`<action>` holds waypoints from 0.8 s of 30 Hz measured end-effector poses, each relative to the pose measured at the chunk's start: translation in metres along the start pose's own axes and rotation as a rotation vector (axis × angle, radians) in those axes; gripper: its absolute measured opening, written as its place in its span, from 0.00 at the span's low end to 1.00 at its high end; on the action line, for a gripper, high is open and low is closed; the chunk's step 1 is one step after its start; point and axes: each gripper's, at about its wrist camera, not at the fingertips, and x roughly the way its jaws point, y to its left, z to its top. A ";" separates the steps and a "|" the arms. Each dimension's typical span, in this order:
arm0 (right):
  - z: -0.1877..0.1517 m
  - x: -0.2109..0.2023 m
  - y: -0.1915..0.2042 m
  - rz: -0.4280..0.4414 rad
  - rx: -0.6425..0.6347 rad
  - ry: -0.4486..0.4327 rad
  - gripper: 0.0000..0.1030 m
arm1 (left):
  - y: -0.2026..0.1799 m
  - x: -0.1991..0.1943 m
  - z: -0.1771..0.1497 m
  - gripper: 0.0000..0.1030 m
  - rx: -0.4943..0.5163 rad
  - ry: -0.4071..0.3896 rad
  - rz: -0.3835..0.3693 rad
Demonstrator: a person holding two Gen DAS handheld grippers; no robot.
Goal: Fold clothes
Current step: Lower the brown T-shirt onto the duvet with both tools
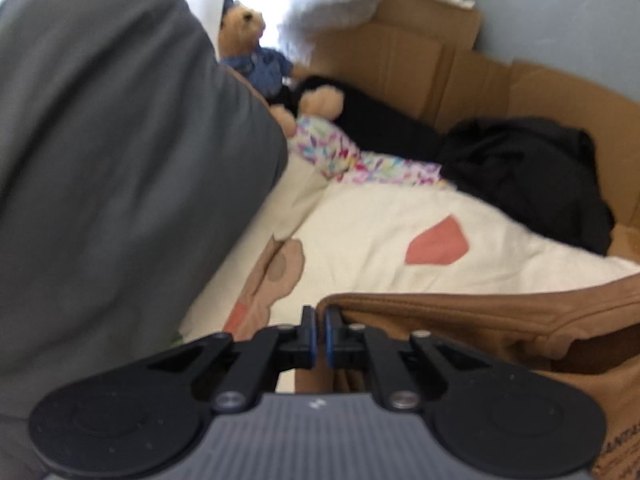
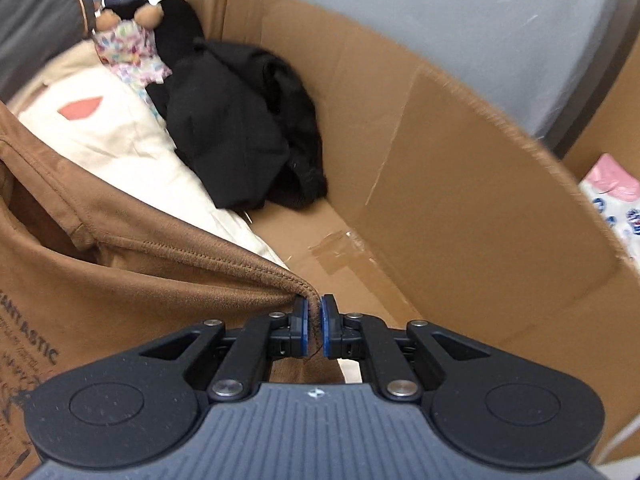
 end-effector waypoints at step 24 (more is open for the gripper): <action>0.018 0.055 -0.012 0.140 0.129 0.076 0.31 | -0.025 0.086 0.039 0.20 0.094 0.061 -0.173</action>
